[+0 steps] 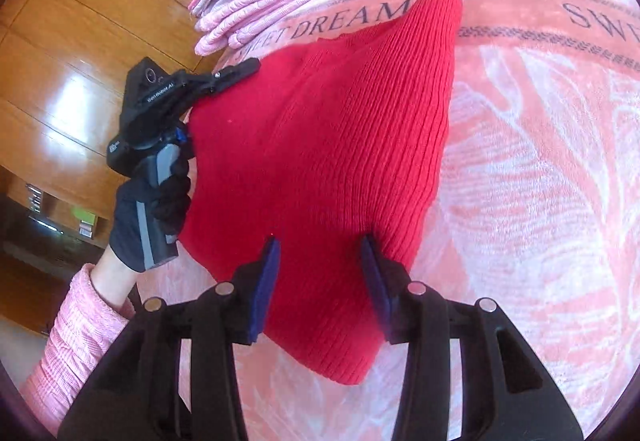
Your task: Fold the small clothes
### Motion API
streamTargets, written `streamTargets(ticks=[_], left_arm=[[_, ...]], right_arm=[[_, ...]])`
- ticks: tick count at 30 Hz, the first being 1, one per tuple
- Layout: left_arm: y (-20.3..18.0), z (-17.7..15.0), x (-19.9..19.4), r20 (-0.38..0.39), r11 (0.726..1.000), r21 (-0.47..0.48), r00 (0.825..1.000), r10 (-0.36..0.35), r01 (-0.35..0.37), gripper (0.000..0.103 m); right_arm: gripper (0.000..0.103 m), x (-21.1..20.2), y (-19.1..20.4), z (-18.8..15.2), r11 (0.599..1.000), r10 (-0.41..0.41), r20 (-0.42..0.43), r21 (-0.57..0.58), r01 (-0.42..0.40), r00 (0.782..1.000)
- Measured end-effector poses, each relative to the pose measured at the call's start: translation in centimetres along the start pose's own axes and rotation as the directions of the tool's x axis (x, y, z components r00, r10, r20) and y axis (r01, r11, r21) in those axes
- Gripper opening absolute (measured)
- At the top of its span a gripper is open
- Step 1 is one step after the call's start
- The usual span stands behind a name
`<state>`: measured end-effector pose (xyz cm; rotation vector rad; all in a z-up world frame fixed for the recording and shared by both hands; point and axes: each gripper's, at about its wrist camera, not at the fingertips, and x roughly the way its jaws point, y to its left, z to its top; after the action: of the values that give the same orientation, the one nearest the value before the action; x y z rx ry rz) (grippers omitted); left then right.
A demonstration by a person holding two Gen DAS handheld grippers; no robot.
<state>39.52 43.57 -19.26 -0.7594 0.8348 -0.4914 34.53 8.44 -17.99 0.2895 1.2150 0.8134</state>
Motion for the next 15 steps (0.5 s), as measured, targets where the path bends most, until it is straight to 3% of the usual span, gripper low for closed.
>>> streamTargets(ticks=[2,4,7,10,11,13,15], left_arm=[[-0.8,-0.2,-1.2,0.063,0.996,0.052,0.996,0.064,-0.067,0.017],[0.5,-0.3,-2.0,0.096,0.99,0.02,0.986,0.137,-0.139,0.016],[3.3,-0.7,-1.6,0.058,0.984,-0.073,0.984,0.168,-0.163,0.016],[3.5,-0.9,-1.2,0.025,0.986,-0.051,0.987,0.16,-0.159,0.017],[3.5,-0.8,-1.4,0.012,0.987,-0.058,0.989,0.149,-0.148,0.018],[3.5,-0.6,-2.0,-0.012,0.988,-0.088,0.992,0.129,-0.13,0.035],[3.2,-0.9,-3.2,-0.02,0.989,-0.112,0.996,0.091,-0.093,0.042]], right_arm=[[0.042,-0.4,0.0,-0.2,1.0,-0.012,0.0,-0.022,0.012,1.0],[0.042,-0.6,-0.2,-0.2,1.0,-0.012,0.0,-0.026,0.012,1.0],[0.042,-0.3,-0.3,-0.3,1.0,-0.017,-0.003,-0.023,0.017,1.0],[0.042,0.0,0.0,-0.2,0.998,-0.044,-0.009,-0.04,0.044,0.999],[0.042,-0.1,0.0,-0.2,0.998,-0.046,-0.01,-0.042,0.046,0.999],[0.043,0.0,0.0,0.1,0.999,-0.039,-0.01,-0.035,0.038,0.999],[0.044,-0.4,-0.1,0.3,1.0,-0.023,-0.008,-0.02,0.023,1.0]])
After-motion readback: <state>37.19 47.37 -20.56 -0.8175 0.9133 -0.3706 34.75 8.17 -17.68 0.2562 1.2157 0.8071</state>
